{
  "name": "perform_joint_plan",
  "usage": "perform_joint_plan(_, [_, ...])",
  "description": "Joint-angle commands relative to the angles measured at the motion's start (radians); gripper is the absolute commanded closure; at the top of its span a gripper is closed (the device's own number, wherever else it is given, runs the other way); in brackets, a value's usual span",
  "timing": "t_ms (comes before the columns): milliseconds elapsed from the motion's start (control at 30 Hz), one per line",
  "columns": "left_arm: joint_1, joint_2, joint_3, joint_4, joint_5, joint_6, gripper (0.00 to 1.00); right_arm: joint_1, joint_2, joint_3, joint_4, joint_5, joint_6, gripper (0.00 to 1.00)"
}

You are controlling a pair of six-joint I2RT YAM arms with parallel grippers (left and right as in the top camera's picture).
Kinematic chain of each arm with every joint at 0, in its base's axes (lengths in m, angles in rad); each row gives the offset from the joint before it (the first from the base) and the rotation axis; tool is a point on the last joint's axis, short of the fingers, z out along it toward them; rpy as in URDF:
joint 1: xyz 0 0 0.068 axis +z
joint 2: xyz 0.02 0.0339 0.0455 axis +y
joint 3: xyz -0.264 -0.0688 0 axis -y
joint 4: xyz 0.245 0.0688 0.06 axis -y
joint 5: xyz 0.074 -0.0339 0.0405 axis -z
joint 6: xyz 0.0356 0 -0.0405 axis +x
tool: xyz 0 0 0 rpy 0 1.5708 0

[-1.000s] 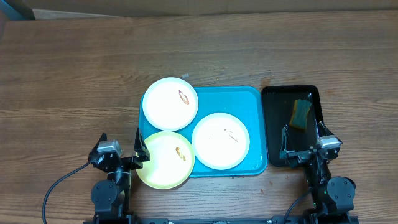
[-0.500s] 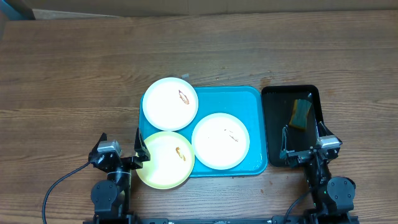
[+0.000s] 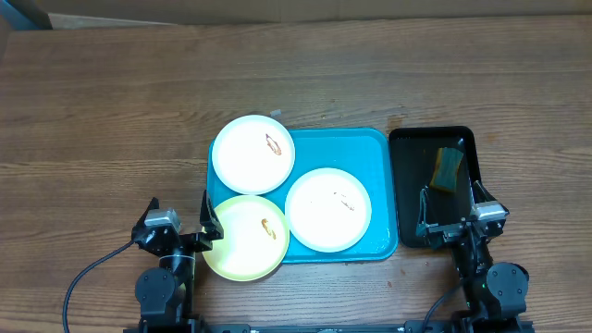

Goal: Clean dirty plates on tray and stack at the side
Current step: 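Move the left gripper toward the top-left white plate's rim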

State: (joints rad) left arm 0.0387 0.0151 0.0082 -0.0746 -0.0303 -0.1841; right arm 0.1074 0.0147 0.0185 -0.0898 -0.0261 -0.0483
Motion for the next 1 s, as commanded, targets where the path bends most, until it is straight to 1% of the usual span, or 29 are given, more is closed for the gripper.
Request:
perform_joint_plan(0, [-0.006, -0.009, 0.000, 0.029, 0.103, -0.083, 0.00, 0.005, -0.011, -0.011, 0.007, -0.002, -0.002, 0.00])
perform_joint_plan(67, [-0.006, -0.009, 0.011, 0.072, 0.221, -0.168, 0.00, 0.005, -0.011, -0.011, 0.007, -0.002, -0.002, 0.00])
perform_joint_plan(100, [-0.006, -0.009, 0.031, 0.090, 0.273, -0.236, 0.01, 0.005, -0.011, -0.011, 0.007, -0.002, -0.002, 0.00])
perform_joint_plan(167, [-0.006, -0.009, 0.078, 0.074, 0.304, -0.299, 0.00, 0.005, -0.011, -0.011, 0.007, -0.002, -0.002, 0.00])
perform_joint_plan(233, [-0.006, -0.006, 0.151, 0.026, 0.342, -0.311, 0.00, 0.005, -0.011, -0.011, 0.007, -0.002, -0.002, 0.00])
perform_joint_plan(300, [-0.006, 0.013, 0.241, -0.048, 0.345, -0.310, 0.00, 0.005, -0.011, -0.011, 0.007, -0.002, -0.002, 0.00])
perform_joint_plan(367, [-0.006, 0.058, 0.350, -0.131, 0.346, -0.283, 0.00, 0.005, -0.011, -0.011, 0.007, -0.003, -0.002, 0.00])
perform_joint_plan(467, [-0.006, 0.183, 0.539, -0.275, 0.347, -0.224, 0.00, 0.005, -0.011, -0.011, 0.008, -0.002, -0.002, 0.00])
perform_joint_plan(600, [-0.006, 0.470, 0.864, -0.581, 0.442, -0.111, 0.00, 0.005, -0.011, -0.011, 0.008, 0.000, 0.002, 0.00])
perform_joint_plan(667, [-0.006, 0.610, 1.006, -0.725, 0.516, -0.062, 0.00, 0.005, -0.011, -0.010, 0.011, -0.002, 0.076, 0.00])
perform_joint_plan(733, [-0.006, 0.747, 1.131, -0.840, 0.592, -0.056, 0.00, 0.005, -0.011, -0.010, 0.005, -0.002, 0.171, 0.00])
perform_joint_plan(800, [-0.006, 0.848, 1.205, -0.906, 0.635, -0.055, 0.00, 0.005, -0.009, -0.006, 0.002, -0.014, 0.270, 0.00])
perform_joint_plan(867, [-0.006, 0.930, 1.237, -0.958, 0.635, -0.055, 0.00, 0.005, -0.008, 0.022, -0.024, -0.043, 0.324, 0.00])
perform_joint_plan(900, [-0.006, 0.958, 1.238, -0.968, 0.641, -0.056, 0.01, 0.005, -0.006, 0.043, -0.040, -0.045, 0.340, 0.00])
perform_joint_plan(933, [-0.006, 0.992, 1.237, -0.984, 0.654, -0.056, 0.13, 0.004, 0.000, 0.082, -0.072, -0.045, 0.345, 0.00])
perform_joint_plan(967, [-0.007, 1.023, 1.237, -0.997, 0.656, -0.056, 0.22, 0.004, 0.011, 0.126, -0.107, -0.044, 0.345, 0.00])
